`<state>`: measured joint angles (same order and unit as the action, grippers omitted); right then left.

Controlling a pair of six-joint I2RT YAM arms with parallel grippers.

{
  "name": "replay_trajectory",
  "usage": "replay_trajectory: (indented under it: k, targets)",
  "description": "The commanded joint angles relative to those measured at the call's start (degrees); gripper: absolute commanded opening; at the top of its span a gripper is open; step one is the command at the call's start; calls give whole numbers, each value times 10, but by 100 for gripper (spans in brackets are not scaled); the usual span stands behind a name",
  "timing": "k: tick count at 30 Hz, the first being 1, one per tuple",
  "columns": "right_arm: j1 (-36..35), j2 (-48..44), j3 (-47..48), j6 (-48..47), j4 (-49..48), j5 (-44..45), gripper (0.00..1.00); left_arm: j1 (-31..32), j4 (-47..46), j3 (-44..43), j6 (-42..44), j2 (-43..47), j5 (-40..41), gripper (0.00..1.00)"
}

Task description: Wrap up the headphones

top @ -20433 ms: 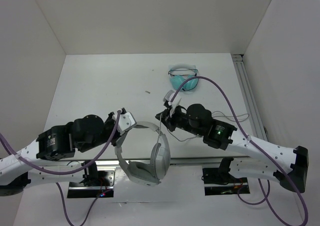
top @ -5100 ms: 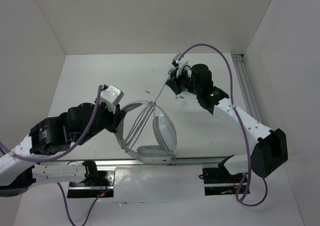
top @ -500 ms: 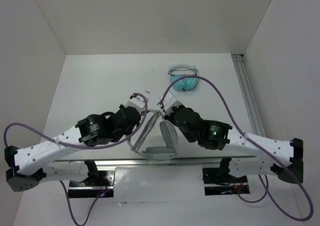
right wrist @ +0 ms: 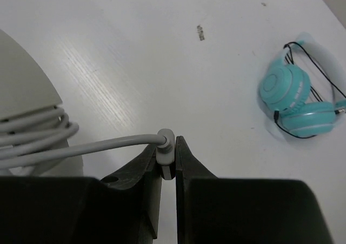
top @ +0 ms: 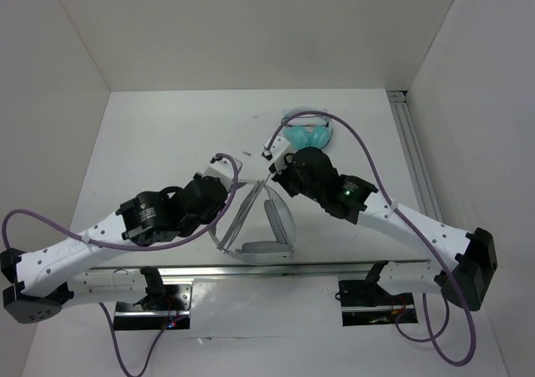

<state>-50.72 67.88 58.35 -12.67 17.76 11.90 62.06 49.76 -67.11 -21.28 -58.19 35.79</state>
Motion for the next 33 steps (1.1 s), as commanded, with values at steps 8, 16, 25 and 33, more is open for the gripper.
replay_trajectory:
  k: [8,16,25,33]
  targets:
    - [60,74,43,10,-14,-73,20,10,64,-36,-4,-50,-69,0]
    - [76,63,9,4,-36,-63,46,-52,90,-58,-5,-64,-56,0]
    - [111,80,4,29,-48,-63,51,-120,56,-48,12,-50,-103,0]
    - [174,20,100,129,-12,50,94,-138,9,-43,7,-103,-110,0]
